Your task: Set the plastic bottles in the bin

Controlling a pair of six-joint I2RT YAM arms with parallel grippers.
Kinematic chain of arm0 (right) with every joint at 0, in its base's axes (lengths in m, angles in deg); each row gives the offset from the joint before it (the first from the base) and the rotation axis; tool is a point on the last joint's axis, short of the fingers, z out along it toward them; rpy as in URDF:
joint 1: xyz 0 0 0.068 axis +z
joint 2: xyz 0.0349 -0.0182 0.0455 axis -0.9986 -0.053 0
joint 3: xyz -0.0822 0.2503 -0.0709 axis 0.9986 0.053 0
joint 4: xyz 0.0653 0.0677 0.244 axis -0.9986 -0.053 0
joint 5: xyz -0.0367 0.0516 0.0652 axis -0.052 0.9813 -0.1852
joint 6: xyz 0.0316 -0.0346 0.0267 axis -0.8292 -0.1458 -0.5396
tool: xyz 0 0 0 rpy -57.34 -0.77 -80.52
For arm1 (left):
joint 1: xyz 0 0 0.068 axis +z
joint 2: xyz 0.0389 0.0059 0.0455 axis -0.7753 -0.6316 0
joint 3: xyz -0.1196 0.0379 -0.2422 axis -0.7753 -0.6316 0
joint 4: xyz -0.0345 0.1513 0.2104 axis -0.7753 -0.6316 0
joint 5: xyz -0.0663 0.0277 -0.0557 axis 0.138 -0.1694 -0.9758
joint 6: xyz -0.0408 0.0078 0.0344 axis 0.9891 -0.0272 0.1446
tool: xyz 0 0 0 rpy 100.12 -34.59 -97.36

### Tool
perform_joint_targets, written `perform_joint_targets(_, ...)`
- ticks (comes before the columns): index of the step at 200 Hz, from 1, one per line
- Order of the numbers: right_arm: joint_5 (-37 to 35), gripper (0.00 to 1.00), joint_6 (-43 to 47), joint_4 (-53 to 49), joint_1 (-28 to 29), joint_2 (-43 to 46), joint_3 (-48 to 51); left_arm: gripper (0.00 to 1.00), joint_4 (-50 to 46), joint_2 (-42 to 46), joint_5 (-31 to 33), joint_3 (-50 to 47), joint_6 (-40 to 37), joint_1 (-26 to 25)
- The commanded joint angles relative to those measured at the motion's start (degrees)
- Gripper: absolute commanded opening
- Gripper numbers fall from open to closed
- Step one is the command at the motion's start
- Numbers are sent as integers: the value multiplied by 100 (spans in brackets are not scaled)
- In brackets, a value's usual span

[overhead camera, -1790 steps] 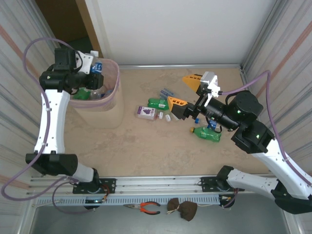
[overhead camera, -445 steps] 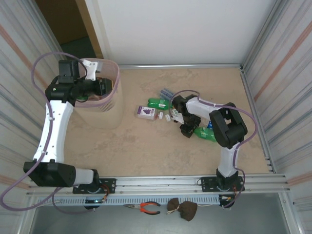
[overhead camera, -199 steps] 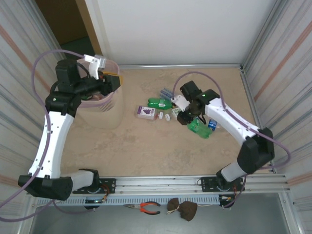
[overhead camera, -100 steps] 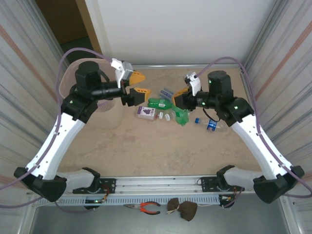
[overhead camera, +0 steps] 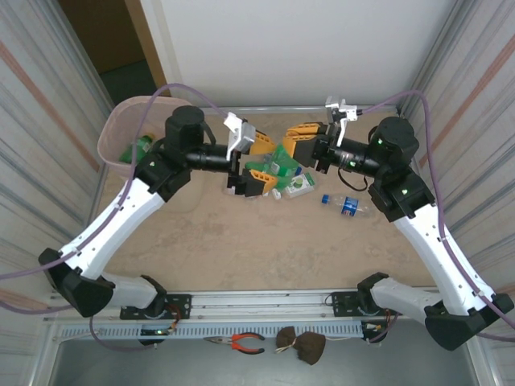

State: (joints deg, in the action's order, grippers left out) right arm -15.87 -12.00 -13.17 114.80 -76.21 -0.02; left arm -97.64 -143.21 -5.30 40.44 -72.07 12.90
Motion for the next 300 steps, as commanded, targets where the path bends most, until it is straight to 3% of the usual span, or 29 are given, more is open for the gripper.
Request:
perform_joint_targets(1, 102, 29, -598, 780, 33, 78, 107, 88, -2, -91, -60, 107, -313, -138)
perform_joint_targets(27, 58, 29, -847, 945, 42, 63, 115, 82, -55, -201, 1, 85, -404, -180)
perform_joint_targets(68, 92, 29, -961, 1072, 113, 71, 156, 80, 160, -173, 431, -6, -369, -232)
perform_joint_targets(135, -81, 29, -864, 835, 179, 102, 168, 61, 445, 21, 652, -223, -328, -244)
perform_joint_targets(161, -187, 41, -834, 744, 178, 130, 184, 57, 365, 68, 654, -209, -360, -243)
perform_joint_targets(210, -529, 77, -434, 148, 171, 311, 117, 56, -209, 123, 946, 89, -501, -134)
perform_joint_targets(258, -750, 81, -191, -283, 35, 574, 87, 53, -1435, 130, 1983, 700, -581, 306)
perform_joint_targets(300, -749, 82, -104, -466, -111, 620, 78, 53, -2955, 78, 3113, 1415, -593, 1071)
